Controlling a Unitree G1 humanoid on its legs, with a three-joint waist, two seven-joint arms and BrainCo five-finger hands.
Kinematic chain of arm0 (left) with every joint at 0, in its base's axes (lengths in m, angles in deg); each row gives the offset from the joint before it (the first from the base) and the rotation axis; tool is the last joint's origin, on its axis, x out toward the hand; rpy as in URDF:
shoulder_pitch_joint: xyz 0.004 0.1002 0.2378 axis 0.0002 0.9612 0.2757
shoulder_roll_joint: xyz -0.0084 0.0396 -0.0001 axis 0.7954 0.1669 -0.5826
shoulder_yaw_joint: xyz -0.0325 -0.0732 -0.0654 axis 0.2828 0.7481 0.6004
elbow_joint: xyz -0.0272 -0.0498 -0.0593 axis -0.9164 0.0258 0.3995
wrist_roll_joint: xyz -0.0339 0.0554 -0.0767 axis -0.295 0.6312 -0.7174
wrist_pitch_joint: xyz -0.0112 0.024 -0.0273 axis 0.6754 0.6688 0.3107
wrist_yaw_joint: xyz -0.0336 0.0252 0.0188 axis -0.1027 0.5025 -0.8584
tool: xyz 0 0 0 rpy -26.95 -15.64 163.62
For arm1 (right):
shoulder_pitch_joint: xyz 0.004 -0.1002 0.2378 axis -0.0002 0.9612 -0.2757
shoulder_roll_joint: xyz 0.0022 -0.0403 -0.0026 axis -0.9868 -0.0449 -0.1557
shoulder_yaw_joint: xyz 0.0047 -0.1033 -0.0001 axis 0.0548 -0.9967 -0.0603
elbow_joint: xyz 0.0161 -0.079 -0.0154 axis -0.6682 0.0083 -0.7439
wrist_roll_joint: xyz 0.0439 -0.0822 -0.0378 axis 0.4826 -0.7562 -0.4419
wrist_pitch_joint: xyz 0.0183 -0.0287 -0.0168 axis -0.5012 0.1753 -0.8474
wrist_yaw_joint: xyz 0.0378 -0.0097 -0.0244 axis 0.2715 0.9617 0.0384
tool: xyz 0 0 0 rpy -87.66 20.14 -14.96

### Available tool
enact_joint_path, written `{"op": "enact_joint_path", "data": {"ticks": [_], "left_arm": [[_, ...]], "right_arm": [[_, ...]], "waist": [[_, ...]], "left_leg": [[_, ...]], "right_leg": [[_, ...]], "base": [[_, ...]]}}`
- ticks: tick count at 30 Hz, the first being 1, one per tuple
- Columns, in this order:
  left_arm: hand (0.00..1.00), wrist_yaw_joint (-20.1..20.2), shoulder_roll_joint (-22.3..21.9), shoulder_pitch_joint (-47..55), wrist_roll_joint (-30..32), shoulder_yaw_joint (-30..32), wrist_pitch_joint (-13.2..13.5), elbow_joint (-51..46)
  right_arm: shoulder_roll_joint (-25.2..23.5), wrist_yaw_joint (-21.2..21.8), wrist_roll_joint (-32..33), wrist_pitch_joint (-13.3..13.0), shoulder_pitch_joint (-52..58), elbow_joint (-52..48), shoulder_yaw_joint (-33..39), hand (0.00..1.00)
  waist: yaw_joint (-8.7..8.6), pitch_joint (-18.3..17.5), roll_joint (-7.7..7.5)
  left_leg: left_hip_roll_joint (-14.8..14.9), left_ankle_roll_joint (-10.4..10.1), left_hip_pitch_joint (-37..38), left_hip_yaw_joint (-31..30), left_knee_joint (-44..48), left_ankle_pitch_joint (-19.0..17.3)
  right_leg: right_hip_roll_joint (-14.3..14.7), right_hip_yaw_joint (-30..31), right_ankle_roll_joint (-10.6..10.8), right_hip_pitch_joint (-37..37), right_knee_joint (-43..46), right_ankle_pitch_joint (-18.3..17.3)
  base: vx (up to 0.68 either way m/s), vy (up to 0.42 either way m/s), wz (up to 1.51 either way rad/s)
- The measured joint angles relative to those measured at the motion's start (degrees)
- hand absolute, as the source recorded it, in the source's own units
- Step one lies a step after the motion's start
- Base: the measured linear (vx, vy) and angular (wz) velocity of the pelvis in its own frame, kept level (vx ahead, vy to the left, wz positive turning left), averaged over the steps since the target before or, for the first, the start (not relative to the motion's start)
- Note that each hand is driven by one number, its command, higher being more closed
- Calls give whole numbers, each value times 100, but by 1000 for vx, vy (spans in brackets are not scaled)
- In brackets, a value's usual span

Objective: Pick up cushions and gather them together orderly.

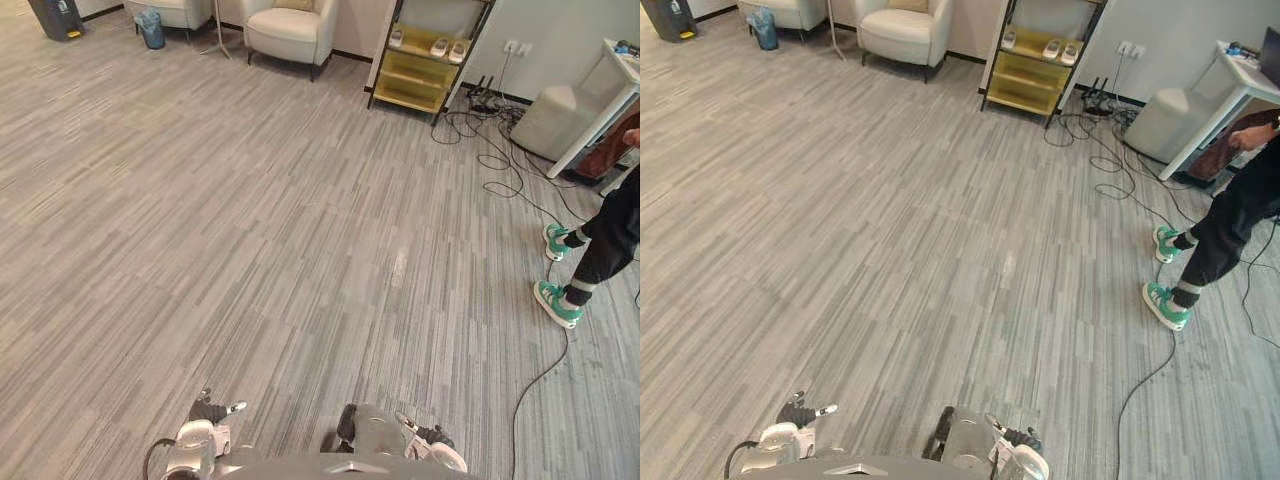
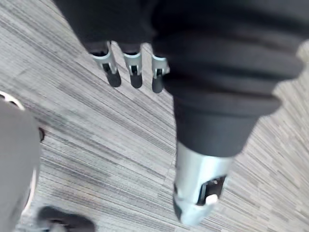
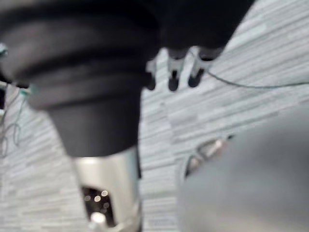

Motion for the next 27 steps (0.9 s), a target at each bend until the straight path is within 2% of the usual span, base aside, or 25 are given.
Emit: {"op": "enact_joint_path", "data": {"ticks": [1,2,3,4,5,6,7,9,11,12,13,14,15,16,17,18,19,20,21,22,23,24,25,26,27], "left_arm": [[0,13,-90,-16,4,97,-1,-13],[0,16,-103,-21,1,140,-1,-37],[0,21,-100,-15,0,206,-1,-84],[0,51,-94,3,-3,337,2,-203],[0,53,-73,37,-9,373,5,-282],[0,58,-39,102,-19,373,17,-451],[0,60,-20,115,-16,363,31,-528],[0,58,-21,118,-18,306,49,-653],[0,53,-14,123,-17,288,95,-811],[0,58,18,118,-7,181,103,-880],[0,50,33,97,58,60,114,-882],[0,50,33,93,98,25,127,-884],[0,50,45,95,134,-106,153,-882],[0,54,111,47,181,-226,173,-862],[0,51,162,15,231,-258,173,-840],[0,57,252,-37,286,-260,165,-744],[0,51,256,-47,270,-233,166,-733],[0,41,299,-82,252,-260,164,-687],[0,25,377,-108,230,-361,147,-600],[0,21,393,-117,224,-376,143,-586],[0,7,404,-114,201,-402,97,-506],[0,7,410,-87,202,-416,66,-461],[0,7,410,-61,202,-422,52,-466],[0,7,407,-58,201,-438,11,-463],[0,11,394,-80,201,-482,-5,-462]], "right_arm": [[33,0,-12,14,-75,6,5,0],[40,0,-24,14,-75,9,-5,0],[39,-2,-23,28,-70,8,-10,0],[38,-2,-21,29,-64,17,-20,0],[38,-1,-20,29,-61,49,-35,0],[42,-6,-13,36,-24,83,-85,0],[47,-10,-10,35,24,86,-161,0],[63,-20,-2,35,55,88,-238,0],[85,-51,12,46,69,123,-243,0],[86,-58,15,48,57,197,-236,0],[71,-61,27,55,39,293,-203,0],[64,-61,26,56,39,310,-167,0],[90,-58,28,44,65,439,-107,0],[137,-70,28,81,19,626,-107,0],[71,-70,25,104,-13,683,-107,0],[-42,-64,9,113,-14,667,-75,0],[-80,-62,5,106,-8,672,-23,0],[-105,-63,0,116,24,681,33,0],[-125,-60,-1,115,46,675,45,0],[-125,-59,-1,114,56,670,46,0],[-118,-53,14,105,103,648,36,0],[-119,-54,29,93,149,514,45,0],[-124,-53,28,94,166,457,46,0],[-153,-44,30,63,156,415,46,0],[-165,-44,33,29,152,390,71,0]], "waist": [[-36,13,147],[-37,11,190],[-40,25,255],[-11,128,323],[28,203,313],[106,273,221],[136,273,208],[143,273,203],[177,278,189],[196,293,157],[250,285,80],[280,278,66],[338,246,88],[424,187,-19],[412,123,-118],[281,55,-291],[279,43,-354],[302,38,-431],[288,56,-499],[273,57,-502],[253,66,-500],[198,86,-469],[149,103,-435],[117,100,-443],[122,92,-457]], "left_leg": [[223,-4,-190,-210,738,385],[351,24,-480,-384,1485,671],[540,-4,-1064,-740,2882,1193],[736,-46,-1820,-932,4805,1189],[819,14,-2126,-887,5620,1104],[855,142,-2610,-748,6322,867],[828,186,-2872,-659,6453,770],[736,296,-3519,-489,6277,593],[618,311,-4175,-203,5365,266],[464,292,-4324,-21,4396,137],[75,231,-4263,66,2578,248],[-56,182,-4243,16,1915,405],[-229,72,-4140,-171,877,827],[-429,341,-4084,-270,915,1485],[-522,449,-4113,-231,1019,1283],[-632,634,-4204,-189,1333,948],[-642,676,-4192,-120,1496,796],[-673,767,-4049,-9,1725,458],[-723,829,-3746,114,1857,150],[-725,841,-3669,141,1884,85],[-761,883,-3329,187,1892,-76],[-801,885,-2974,180,1830,-162],[-811,896,-2779,176,1745,-194],[-813,900,-2412,158,1510,-231],[-810,897,-2115,109,1242,-232]], "right_leg": [[161,-67,-82,92,377,-486],[250,-79,-121,239,418,-683],[429,-84,-171,541,336,-896],[708,-6,-238,1081,143,-1091],[845,82,-278,1426,20,-1192],[972,264,-310,1926,-212,-1340],[993,354,-289,2172,-356,-1399],[991,509,-216,2655,-729,-1458],[957,695,-80,3169,-1266,-1423],[872,798,75,3458,-1512,-1369],[684,952,171,3728,-1738,-1427],[628,1021,231,3798,-1807,-1465],[613,1166,324,3913,-1952,-1531],[510,1447,290,4058,-2058,-1636],[378,1511,273,4064,-1996,-1642],[210,1664,278,3874,-1571,-1616],[149,1745,352,3750,-1211,-1623],[59,1901,530,3394,-140,-1584],[-44,2098,1066,2750,1513,-1269],[-63,2112,1173,2610,1886,-1203],[-143,2007,1276,2216,2999,-1056],[-309,1652,1199,1911,3671,-1063],[-420,1369,1092,1757,3901,-1094],[-551,865,940,1465,3987,-1185],[-582,411,797,1227,3541,-1329]], "base": [[696,-330,-11],[814,-346,-21],[745,-265,-40],[676,-191,-54],[609,-133,-74],[485,-72,-64],[556,-16,-61],[470,38,-37],[503,136,-38],[560,206,-50],[576,225,-52],[567,254,-59],[556,284,-75],[549,294,-67],[567,292,-45],[577,302,-9],[587,300,-20],[666,348,-37],[534,260,-32],[516,235,-26],[486,175,-13],[383,136,-10],[526,136,1],[374,36,16],[513,24,24]]}}
